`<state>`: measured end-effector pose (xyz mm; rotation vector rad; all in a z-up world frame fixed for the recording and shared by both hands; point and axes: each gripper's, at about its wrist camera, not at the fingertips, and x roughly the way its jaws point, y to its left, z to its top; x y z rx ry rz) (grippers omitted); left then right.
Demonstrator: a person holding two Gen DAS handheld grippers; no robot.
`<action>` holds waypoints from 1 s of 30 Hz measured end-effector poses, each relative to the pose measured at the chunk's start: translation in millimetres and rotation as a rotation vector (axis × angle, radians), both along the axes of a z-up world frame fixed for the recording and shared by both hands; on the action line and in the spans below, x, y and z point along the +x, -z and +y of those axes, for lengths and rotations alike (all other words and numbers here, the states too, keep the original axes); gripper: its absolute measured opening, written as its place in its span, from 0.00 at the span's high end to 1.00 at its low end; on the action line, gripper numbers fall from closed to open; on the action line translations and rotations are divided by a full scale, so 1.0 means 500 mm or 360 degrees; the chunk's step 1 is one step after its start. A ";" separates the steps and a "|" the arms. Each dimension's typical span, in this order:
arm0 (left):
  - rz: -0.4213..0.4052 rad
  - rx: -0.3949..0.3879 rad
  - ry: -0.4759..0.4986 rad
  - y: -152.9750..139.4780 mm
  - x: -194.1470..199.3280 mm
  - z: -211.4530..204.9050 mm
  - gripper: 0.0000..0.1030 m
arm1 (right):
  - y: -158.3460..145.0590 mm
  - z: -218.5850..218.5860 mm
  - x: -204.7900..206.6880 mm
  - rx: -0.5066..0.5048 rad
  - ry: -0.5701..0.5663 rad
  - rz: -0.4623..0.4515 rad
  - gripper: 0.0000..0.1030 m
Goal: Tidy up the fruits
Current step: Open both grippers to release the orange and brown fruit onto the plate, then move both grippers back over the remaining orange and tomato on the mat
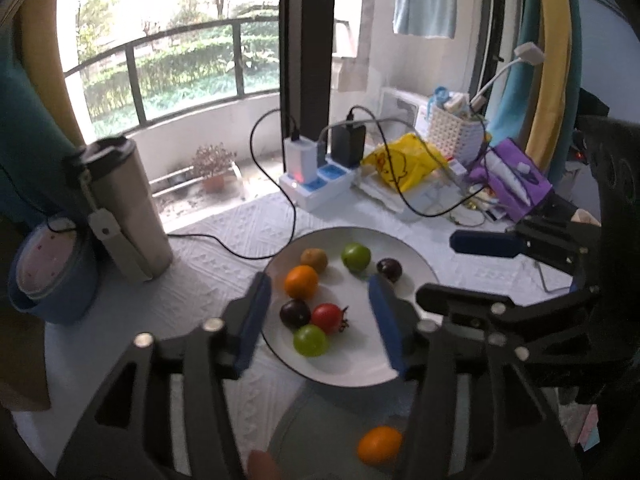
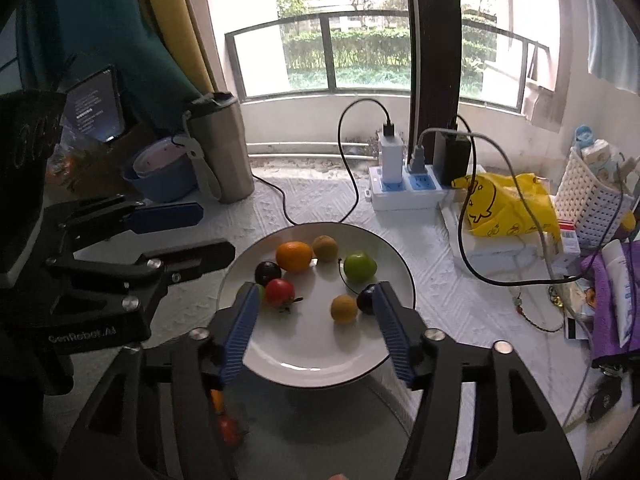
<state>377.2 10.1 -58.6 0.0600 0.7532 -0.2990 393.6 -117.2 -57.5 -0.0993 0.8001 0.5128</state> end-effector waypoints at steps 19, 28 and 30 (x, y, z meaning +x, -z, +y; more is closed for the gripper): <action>-0.0135 -0.0029 -0.0052 -0.068 -0.168 0.026 0.12 | -0.094 -0.030 -0.147 0.0022 0.0056 -0.0190 0.24; -0.0115 -0.0082 -0.0116 -0.039 -0.240 0.049 0.12 | -0.070 -0.021 -0.195 -0.0018 0.0022 -0.0163 0.24; -0.0103 -0.0090 -0.0141 -0.026 -0.254 0.055 0.12 | -0.056 -0.016 -0.203 -0.0027 0.0010 -0.0142 0.24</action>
